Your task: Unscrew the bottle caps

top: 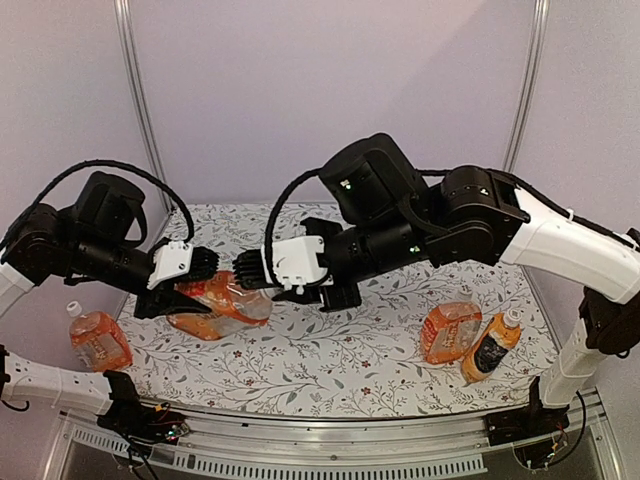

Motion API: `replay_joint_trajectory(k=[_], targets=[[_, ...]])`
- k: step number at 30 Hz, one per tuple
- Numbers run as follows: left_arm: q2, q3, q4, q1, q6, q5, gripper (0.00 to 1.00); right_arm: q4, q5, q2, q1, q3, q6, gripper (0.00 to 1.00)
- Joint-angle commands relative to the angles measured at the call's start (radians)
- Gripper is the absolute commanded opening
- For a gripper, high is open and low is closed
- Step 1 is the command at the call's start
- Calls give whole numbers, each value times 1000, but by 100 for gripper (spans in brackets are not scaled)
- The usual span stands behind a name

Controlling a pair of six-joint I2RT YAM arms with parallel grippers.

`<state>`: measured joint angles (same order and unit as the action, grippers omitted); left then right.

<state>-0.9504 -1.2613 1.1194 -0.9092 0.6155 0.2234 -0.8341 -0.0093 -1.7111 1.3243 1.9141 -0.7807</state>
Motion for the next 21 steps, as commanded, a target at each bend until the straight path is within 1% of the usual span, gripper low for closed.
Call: replay_joint_trajectory(k=[1, 2, 4, 5, 7, 8, 9, 11, 12, 13, 14, 15, 16, 17, 18, 19, 20, 21], targets=[[35, -20, -74, -21, 63, 87, 7, -2, 47, 17, -7, -78, -40, 59], [39, -11, -83, -20, 67, 65, 7, 28, 56, 30, -7, -85, -9, 68], [55, 19, -120, -20, 81, -6, 7, 76, 40, 60, -14, -95, 117, 78], [62, 38, -144, -20, 92, -71, 7, 108, 23, 74, -20, -108, 162, 82], [74, 76, -211, -20, 121, -189, 5, 188, -17, 112, -35, -153, 300, 94], [78, 94, -244, -20, 142, -249, 5, 226, -46, 137, -47, -175, 379, 98], [82, 110, -286, -20, 161, -314, 5, 265, -68, 150, -58, -199, 443, 99], [90, 145, -380, -20, 205, -431, 7, 298, -93, 170, -79, -213, 633, 99], [93, 161, -429, -20, 228, -482, 7, 306, -69, 170, -85, -211, 694, 99], [96, 177, -472, -21, 253, -520, 7, 312, -15, 167, -90, -204, 810, 99], [100, 195, -514, -21, 275, -555, 7, 311, 73, 160, -93, -192, 887, 98], [102, 207, -552, -22, 296, -579, 7, 304, 141, 141, -100, -180, 990, 96], [105, 216, -580, -22, 318, -588, 7, 297, 177, 130, -113, -171, 1078, 92], [107, 221, -583, -22, 347, -582, 7, 288, 181, 116, -137, -165, 1230, 86], [111, 229, -587, -22, 378, -578, 7, 295, 149, 100, -157, -165, 1338, 83], [115, 237, -598, -22, 395, -579, 7, 313, 113, 93, -171, -166, 1395, 80], [118, 243, -608, -22, 408, -581, 7, 338, 91, 84, -175, -163, 1446, 79], [119, 247, -610, -22, 415, -583, 7, 358, 68, 74, -174, -158, 1458, 78]])
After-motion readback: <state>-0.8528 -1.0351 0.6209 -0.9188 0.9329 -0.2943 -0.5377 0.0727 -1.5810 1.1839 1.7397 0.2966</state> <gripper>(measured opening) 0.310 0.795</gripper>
